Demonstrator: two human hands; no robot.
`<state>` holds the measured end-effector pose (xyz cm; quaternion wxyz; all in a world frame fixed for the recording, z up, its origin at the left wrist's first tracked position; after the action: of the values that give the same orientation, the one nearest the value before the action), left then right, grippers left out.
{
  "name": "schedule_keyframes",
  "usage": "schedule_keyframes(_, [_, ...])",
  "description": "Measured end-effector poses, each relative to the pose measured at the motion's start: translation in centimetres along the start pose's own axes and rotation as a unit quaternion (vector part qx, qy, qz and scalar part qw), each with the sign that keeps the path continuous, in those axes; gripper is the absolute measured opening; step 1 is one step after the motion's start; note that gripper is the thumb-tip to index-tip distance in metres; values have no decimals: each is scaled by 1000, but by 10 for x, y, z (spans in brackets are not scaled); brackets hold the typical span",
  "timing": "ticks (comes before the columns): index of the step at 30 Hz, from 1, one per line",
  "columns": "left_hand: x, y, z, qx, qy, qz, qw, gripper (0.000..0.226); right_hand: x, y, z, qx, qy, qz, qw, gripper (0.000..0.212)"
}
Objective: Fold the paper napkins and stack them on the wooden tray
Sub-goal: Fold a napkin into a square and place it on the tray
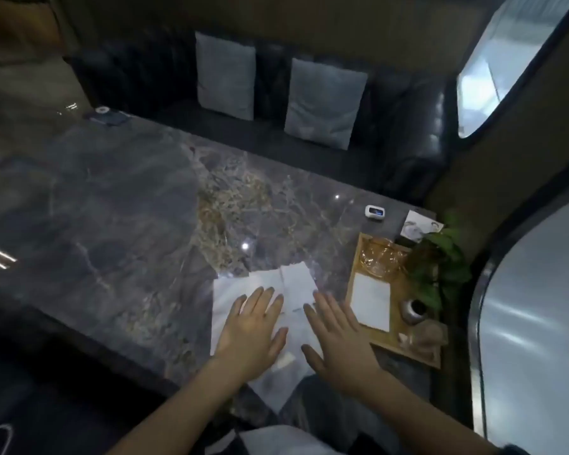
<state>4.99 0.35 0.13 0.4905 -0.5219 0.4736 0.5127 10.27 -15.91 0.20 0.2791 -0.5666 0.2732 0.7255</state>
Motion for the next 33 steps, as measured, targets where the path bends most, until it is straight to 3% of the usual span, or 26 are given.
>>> schedule_keyframes(14, [46,67,-23,71,81,35,994,45,71,36,28,-89,-5,38,995,58])
schedule_keyframes(19, [55,74,-23,84,61,53,993,38,78,34,29,-142,-9,4,990,23])
schedule_keyframes(24, [64,74,-23,87,56,58,993,32,82,28,28,-161,-31,-26,986,2])
schedule_keyframes(33, [63,73,-24,96,68,32,992,38,76,27,30,-150,-31,-20,988,5])
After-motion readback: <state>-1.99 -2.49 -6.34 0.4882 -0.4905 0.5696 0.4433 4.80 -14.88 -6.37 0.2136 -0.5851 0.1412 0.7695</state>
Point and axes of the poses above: each hand's wrist, its own y-axis away from the middle knuckle, its own x-axis out of the palm, z = x × y, the point moved 5 cm from there along -y, towards the middle knuckle, and after that the axes turned 9 degrees about -y, right-handed, at the moved point
